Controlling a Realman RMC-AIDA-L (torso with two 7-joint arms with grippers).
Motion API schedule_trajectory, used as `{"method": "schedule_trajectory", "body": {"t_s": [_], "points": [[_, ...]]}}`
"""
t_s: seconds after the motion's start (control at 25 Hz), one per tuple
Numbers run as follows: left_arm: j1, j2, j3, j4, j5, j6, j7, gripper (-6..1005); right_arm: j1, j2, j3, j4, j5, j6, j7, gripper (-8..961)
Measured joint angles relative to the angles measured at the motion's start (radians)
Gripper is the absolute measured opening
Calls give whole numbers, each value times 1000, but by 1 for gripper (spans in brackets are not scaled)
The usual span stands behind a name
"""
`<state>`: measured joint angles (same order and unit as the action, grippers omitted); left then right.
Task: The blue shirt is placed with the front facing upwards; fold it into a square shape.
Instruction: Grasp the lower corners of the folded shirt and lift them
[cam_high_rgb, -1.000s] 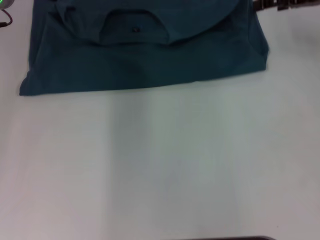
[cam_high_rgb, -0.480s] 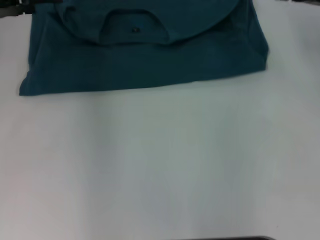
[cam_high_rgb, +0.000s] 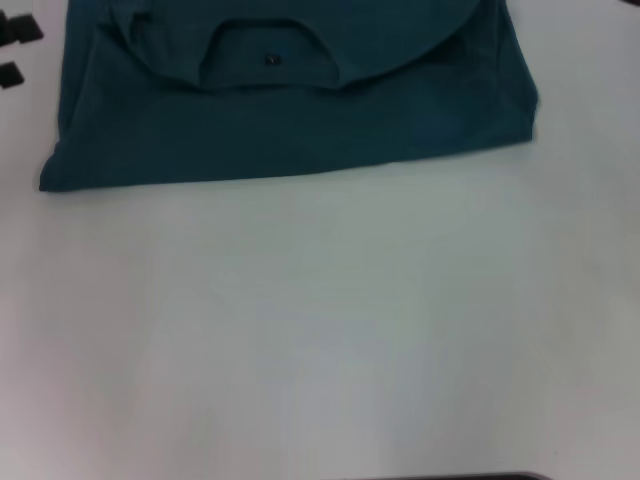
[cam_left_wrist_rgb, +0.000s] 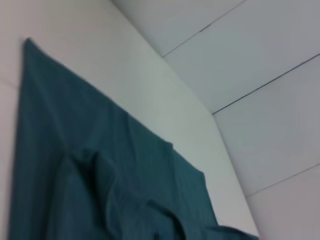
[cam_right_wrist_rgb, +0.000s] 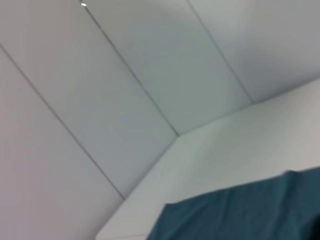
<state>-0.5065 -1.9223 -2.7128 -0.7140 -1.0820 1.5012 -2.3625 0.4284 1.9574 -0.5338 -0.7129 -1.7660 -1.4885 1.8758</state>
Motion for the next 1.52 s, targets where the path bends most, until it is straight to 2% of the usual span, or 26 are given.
{"method": "schedule_trajectory", "body": {"t_s": [0.08,0.28,0.44,0.64,0.96,1.52], "points": [[27,-11,10,-6,9,17,30,875,-10,3,0,0,-14,9,-4,916],[46,-21,44,-6,34,5,101,875,-16,6,0,0,-70,27,19,915],[41,-37,51,5,93,-89,106,876,-10,14,1,0,-78,28,26,915],[39,-66,66,12,102,-198,94,876,-7,21,6,-6,-73,28,26,916],[35,-64,66,69,140,-290,30,875,-9,21,16,-2,-72,28,26,916],[28,-73,69,99,138,-318,36,875,-19,21,18,-4,-72,23,24,916]]}}
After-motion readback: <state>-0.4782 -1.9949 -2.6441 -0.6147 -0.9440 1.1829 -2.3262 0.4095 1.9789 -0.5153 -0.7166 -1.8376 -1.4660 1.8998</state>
